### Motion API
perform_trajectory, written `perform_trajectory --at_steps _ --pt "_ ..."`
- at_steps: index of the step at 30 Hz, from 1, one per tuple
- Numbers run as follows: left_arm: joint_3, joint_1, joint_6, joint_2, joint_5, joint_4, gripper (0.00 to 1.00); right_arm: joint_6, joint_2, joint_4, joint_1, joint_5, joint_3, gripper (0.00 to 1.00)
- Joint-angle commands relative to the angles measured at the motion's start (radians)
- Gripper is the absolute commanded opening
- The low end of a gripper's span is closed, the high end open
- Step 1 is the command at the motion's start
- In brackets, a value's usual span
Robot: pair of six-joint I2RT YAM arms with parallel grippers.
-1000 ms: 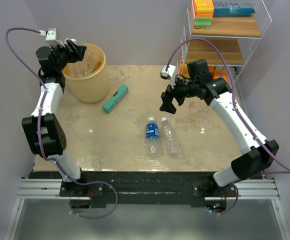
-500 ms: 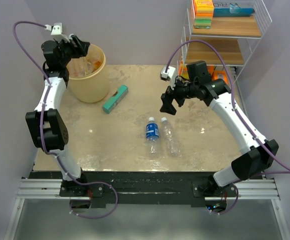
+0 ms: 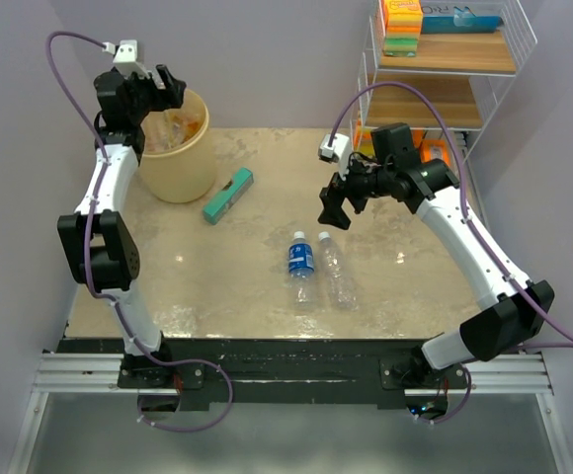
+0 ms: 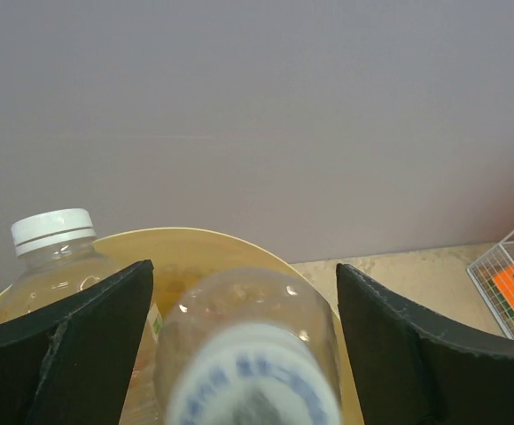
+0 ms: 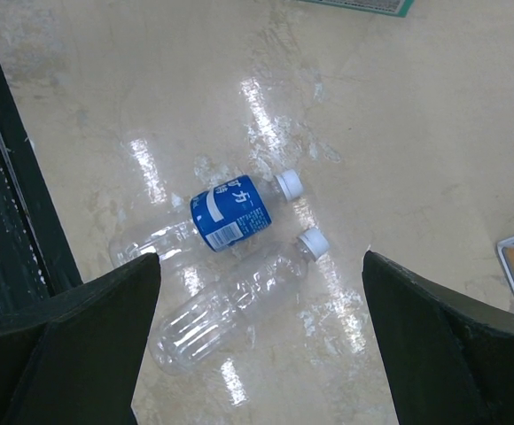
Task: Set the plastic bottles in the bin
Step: Place the plastic bottle in the trash bin, then pick up the plastic bottle at the center of the board.
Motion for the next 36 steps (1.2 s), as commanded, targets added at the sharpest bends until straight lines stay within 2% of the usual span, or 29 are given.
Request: perform_trajectory --at_steps 1,3,14,28,36 --pt "0.081 -0.004 0.041 0.026 -0.068 -0.047 0.95 -0.003 -0.027 0.023 0.004 0.011 0.005 0.99" --pt "0.098 -0.004 0.046 0.032 -0.080 -0.061 0.99 -0.002 -0.024 0.020 0.004 0.013 0.006 0.99" --pt "0.167 -0.002 0.055 0.018 -0.115 -0.122 0.99 -0.002 -0.023 0.020 0.002 0.020 0.002 0.99" --pt "0.158 0.005 0.063 -0.079 -0.039 -0.210 0.99 -0.008 -0.053 0.031 0.002 0.049 -0.072 0.99" --pt "0.125 0.010 0.090 -0.181 -0.007 -0.225 0.99 -0.011 -0.086 0.026 0.002 0.105 -0.169 0.99"
